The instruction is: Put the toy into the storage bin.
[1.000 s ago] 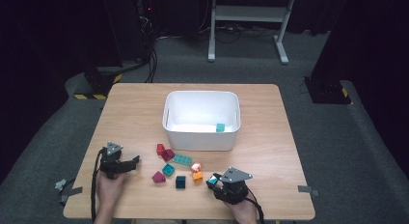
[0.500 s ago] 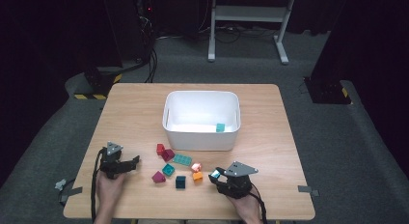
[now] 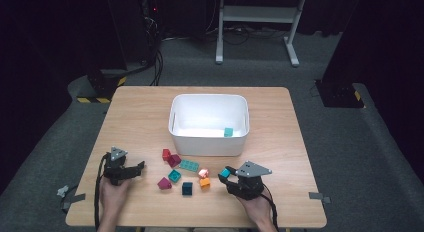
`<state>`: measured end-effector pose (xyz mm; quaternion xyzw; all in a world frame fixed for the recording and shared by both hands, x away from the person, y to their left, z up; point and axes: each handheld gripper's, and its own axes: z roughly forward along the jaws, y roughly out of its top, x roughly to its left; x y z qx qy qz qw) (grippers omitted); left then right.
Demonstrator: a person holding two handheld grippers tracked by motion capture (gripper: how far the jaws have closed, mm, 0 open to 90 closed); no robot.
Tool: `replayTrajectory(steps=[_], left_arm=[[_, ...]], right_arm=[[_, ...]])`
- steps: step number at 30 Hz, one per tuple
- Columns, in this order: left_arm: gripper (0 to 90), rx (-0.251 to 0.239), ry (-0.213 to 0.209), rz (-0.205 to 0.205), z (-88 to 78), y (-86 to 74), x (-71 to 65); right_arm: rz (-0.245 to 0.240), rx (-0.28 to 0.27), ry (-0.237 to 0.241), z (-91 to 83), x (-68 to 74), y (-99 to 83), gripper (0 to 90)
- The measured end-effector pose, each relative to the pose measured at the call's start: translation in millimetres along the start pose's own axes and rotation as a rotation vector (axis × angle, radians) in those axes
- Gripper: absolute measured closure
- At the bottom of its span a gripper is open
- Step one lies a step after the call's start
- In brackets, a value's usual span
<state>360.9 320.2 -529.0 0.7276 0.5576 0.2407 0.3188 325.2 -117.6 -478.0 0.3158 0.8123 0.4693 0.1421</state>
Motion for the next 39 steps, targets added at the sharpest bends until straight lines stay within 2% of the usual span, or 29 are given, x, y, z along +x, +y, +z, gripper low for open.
replayTrajectory(steps=[5, 9, 13, 23, 31, 39], left_arm=[[15.8, -0.001, 0.0, -0.001, 0.1, 0.0, -0.2], [15.8, -0.001, 0.0, -0.001, 0.1, 0.0, -0.1], [15.8, -0.001, 0.0, -0.001, 0.0, 0.0, -0.1], [15.9, 0.0, -0.001, -0.002, -0.1, 0.0, -0.1], [16.1, -0.002, 0.001, -0.003, 0.1, 0.0, -0.1], [16.1, -0.001, -0.002, -0.004, -0.1, 0.0, 0.2]], right_arm=[[-0.003, -0.012, -0.006, -2.6, -3.9, 6.1, 58.2], [-0.006, 0.0, -0.002, -6.6, -5.7, 13.3, 58.2], [0.009, -0.007, 0.006, -8.7, -11.3, 18.9, 58.2], [0.005, -0.02, 0.007, -15.9, -17.9, 38.9, 58.2], [0.023, -0.033, 0.011, -23.5, -26.2, 57.2, 58.3], [0.001, -0.051, -0.002, -26.4, -30.3, 73.6, 58.4]])
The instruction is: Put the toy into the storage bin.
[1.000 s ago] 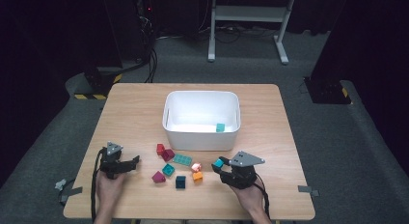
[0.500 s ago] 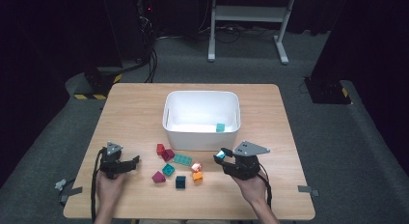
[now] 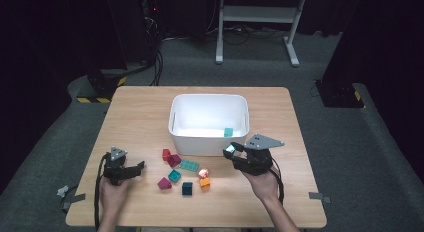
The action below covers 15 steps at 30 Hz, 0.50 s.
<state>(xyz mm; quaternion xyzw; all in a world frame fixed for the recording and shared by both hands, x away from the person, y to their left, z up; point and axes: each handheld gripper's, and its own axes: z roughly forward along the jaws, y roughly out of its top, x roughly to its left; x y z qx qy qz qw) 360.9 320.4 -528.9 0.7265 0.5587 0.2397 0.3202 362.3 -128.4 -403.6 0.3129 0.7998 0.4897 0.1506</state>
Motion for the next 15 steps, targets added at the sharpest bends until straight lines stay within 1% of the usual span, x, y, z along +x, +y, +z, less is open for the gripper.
replayTrajectory(steps=[4, 7, 12, 15], left_arm=[[16.1, -0.002, 0.002, -0.001, 0.2, 0.0, -0.4], [16.2, 0.0, 0.0, 0.0, 0.0, 0.0, 0.0], [16.2, 0.0, 0.001, 0.001, 0.1, 0.1, -0.2], [16.2, 0.0, 0.002, 0.001, 0.1, 0.1, -0.2]], right_arm=[[0.002, -0.016, -0.002, -1.7, -3.8, 6.6, 58.4], [0.016, -0.024, 0.006, -4.7, -5.4, 11.2, 58.4], [0.02, -0.042, 0.009, -8.7, -8.2, 17.2, 58.4], [0.021, -0.041, 0.008, -9.1, -10.5, 19.8, 58.4]])
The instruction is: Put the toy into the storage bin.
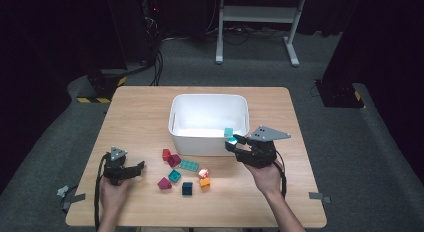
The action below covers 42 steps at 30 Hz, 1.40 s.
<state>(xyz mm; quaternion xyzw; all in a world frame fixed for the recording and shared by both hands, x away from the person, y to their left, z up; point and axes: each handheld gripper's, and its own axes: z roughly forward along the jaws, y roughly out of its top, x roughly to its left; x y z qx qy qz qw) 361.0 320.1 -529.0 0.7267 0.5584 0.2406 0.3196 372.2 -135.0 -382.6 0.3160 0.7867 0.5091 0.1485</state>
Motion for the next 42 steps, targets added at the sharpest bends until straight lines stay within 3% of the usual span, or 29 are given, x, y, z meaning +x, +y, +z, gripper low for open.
replayTrajectory(steps=[20, 42], left_arm=[[16.2, 0.0, -0.001, -0.001, 0.0, 0.0, 0.1], [16.3, 0.0, 0.0, -0.001, 0.1, 0.1, 0.0]], right_arm=[[0.029, -0.018, -0.011, 7.9, -21.6, 29.4, 58.4], [0.067, 0.027, -0.062, 43.9, -44.0, 39.3, 58.2]])
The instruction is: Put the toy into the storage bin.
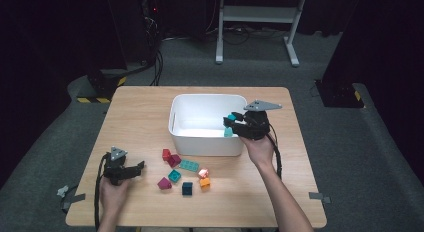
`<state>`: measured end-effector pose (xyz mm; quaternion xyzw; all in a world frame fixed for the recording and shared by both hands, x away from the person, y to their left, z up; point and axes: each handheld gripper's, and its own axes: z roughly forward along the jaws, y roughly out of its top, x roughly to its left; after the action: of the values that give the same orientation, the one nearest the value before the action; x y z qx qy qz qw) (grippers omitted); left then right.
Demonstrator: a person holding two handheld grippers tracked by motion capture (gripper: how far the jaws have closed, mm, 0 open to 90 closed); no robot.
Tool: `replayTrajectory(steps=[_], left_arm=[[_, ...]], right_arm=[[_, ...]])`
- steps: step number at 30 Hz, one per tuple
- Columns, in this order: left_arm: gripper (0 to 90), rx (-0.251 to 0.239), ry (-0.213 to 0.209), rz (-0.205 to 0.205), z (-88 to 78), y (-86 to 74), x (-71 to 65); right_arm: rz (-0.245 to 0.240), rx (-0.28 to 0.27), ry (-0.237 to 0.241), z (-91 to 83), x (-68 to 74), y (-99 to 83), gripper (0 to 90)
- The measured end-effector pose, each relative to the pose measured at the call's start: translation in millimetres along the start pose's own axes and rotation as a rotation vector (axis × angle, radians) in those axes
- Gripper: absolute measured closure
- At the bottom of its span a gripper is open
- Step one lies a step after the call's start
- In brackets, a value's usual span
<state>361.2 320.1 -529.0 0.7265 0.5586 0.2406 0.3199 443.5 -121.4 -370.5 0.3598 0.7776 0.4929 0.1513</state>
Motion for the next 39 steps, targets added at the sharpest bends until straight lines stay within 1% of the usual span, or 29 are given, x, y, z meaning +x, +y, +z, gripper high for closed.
replayTrajectory(steps=[11, 12, 17, 23, 28, 36, 39], left_arm=[[16.3, 0.0, 0.0, 0.0, 0.0, 0.0, 0.0], [16.2, 0.0, 0.0, 0.0, 0.0, 0.0, 0.0], [16.3, 0.0, 0.001, 0.0, 0.0, 0.0, -0.1], [16.3, 0.0, 0.001, 0.0, 0.0, 0.0, -0.1], [16.3, -0.001, 0.001, -0.002, 0.1, 0.0, -0.2], [16.3, 0.0, 0.001, -0.001, 0.0, 0.0, -0.1], [16.3, 0.0, 0.002, -0.002, 0.0, 0.0, -0.1]], right_arm=[[-0.006, 0.029, -0.015, 16.4, -1.1, 5.7, 57.9], [-0.008, 0.041, -0.018, 19.9, -1.4, 5.0, 57.9], [-0.016, 0.058, -0.029, 24.5, -3.8, 3.8, 57.9], [-0.01, 0.073, -0.038, 28.5, -7.8, 2.4, 57.7], [-0.024, 0.095, -0.062, 33.1, -8.0, 1.1, 57.2], [-0.029, 0.105, -0.074, 36.3, -8.0, -0.1, 49.4], [-0.034, 0.105, -0.075, 35.3, -6.6, 0.0, 48.2]])
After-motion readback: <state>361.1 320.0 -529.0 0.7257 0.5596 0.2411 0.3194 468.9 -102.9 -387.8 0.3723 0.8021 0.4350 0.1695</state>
